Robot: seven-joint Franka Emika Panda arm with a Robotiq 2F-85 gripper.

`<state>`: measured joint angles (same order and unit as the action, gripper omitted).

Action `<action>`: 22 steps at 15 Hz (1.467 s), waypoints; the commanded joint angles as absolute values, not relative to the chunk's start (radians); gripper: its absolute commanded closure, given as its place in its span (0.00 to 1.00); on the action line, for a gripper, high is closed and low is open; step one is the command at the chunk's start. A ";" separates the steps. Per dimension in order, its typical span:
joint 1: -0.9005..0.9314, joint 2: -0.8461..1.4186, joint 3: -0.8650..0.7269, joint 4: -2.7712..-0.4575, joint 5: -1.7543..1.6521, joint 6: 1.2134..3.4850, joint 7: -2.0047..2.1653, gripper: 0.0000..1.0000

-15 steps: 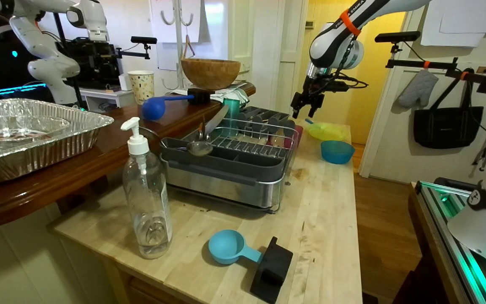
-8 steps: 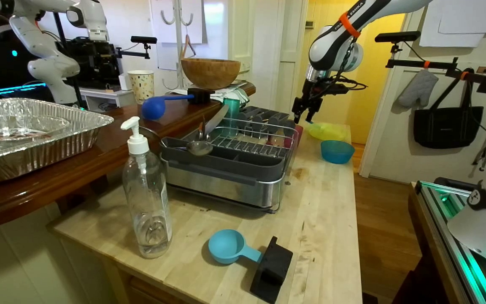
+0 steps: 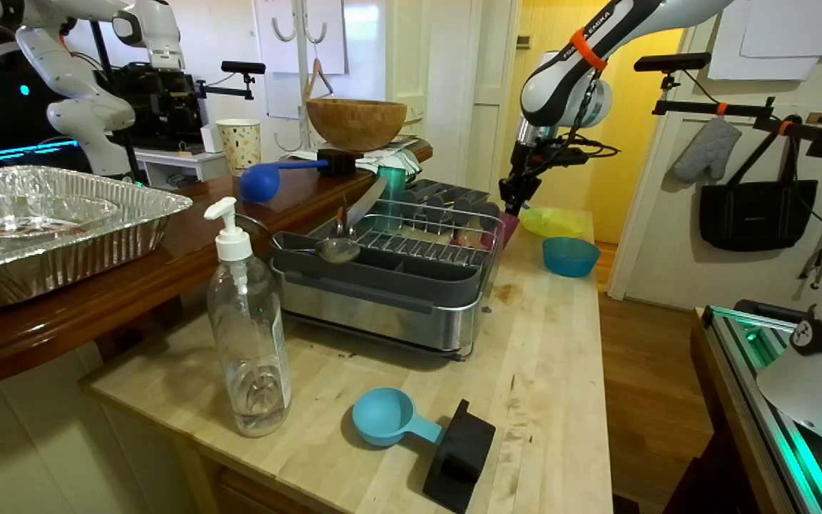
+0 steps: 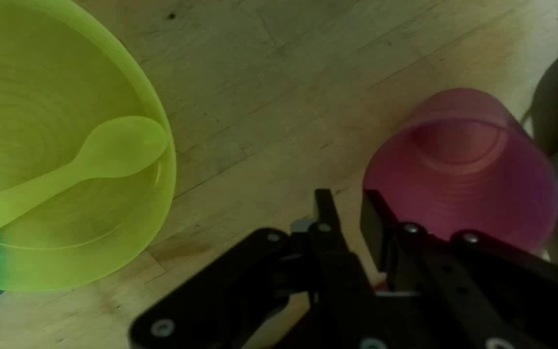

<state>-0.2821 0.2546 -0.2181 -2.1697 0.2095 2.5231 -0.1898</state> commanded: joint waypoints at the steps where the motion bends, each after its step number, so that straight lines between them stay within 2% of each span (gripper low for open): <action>1: -0.299 0.250 -0.211 -2.191 0.193 2.534 -0.217 1.00; 3: -0.304 0.250 -0.205 -2.188 0.213 2.527 -0.223 1.00; 5: -0.305 0.249 -0.201 -2.190 0.222 2.535 -0.227 0.72; 7: -0.306 0.248 -0.198 -2.189 0.230 2.534 -0.228 0.60; 15: -0.315 0.253 -0.193 -2.173 0.251 2.523 -0.218 0.00; 22: -0.382 0.279 -0.144 -2.122 0.452 2.384 -0.365 0.00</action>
